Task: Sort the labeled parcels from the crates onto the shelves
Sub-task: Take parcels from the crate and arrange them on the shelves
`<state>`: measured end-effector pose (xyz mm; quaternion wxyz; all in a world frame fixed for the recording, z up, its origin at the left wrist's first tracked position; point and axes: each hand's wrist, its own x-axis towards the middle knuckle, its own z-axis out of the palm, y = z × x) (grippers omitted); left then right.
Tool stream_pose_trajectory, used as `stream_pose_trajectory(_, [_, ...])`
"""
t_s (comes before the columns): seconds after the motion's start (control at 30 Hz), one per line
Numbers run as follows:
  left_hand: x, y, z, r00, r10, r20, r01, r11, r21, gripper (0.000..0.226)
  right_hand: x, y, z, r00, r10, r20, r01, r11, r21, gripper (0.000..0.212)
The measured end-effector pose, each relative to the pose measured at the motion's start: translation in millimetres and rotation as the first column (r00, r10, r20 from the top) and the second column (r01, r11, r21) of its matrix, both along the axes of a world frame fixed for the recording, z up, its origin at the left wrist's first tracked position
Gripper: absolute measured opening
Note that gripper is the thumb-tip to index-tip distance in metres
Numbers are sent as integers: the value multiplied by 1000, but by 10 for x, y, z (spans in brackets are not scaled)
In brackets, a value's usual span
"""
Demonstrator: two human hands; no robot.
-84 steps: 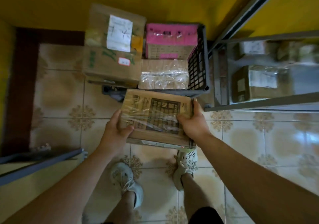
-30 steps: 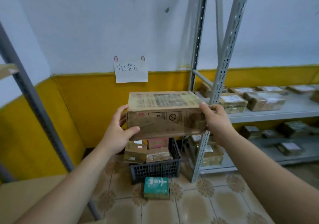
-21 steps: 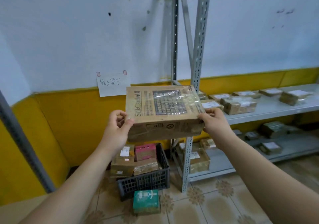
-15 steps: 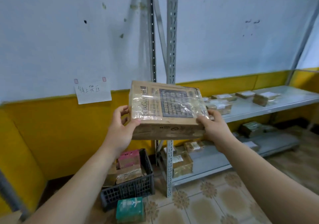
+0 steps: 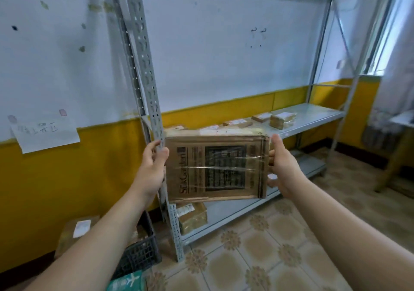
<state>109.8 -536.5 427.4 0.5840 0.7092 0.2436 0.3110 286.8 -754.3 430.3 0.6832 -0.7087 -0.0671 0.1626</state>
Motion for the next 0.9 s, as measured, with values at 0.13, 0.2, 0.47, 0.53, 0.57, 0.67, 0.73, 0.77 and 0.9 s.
stream_pose_trajectory(0.13, [212, -28, -83, 997, -78, -5, 78, 996, -44, 76, 169, -67, -123, 999, -41, 17, 42, 997, -59, 65])
stream_pose_trajectory(0.2, [372, 21, -97, 997, -71, -19, 70, 997, -41, 50, 244, -66, -176, 996, -72, 54, 77, 991, -108, 60])
stream_pose_trajectory(0.47, [1088, 393, -217, 992, -126, -11, 125, 991, -36, 27, 570, 140, -267, 989, -148, 22, 150, 980, -133, 41])
stream_pose_trajectory(0.53, [1283, 550, -243, 990, -141, -29, 139, 989, -56, 37, 680, 210, -246, 974, -215, 68, 223, 960, -170, 43])
stream_pose_trajectory(0.57, [1356, 593, -238, 988, -149, -40, 145, 987, -72, 40, 712, 211, -241, 967, -236, 97, 250, 952, -178, 50])
stream_pose_trajectory(0.67, [1611, 673, -219, 984, -181, 4, 179, 968, -177, 37, 811, 225, -308, 962, -256, 96, 268, 952, -150, 58])
stream_pose_trajectory(0.73, [1782, 656, -218, 977, -211, 24, 211, 951, -224, 34, 846, 210, -383, 959, -267, 96, 280, 945, -167, 49])
stream_pose_trajectory(0.77, [1862, 630, -223, 974, -226, 22, 225, 948, -224, 34, 886, 184, -426, 949, -298, 101, 312, 933, -178, 49])
stream_pose_trajectory(0.9, [2226, 439, -264, 955, -295, 33, 296, 938, -180, 34, 1045, -9, -473, 908, -395, 139, 417, 881, -221, 49])
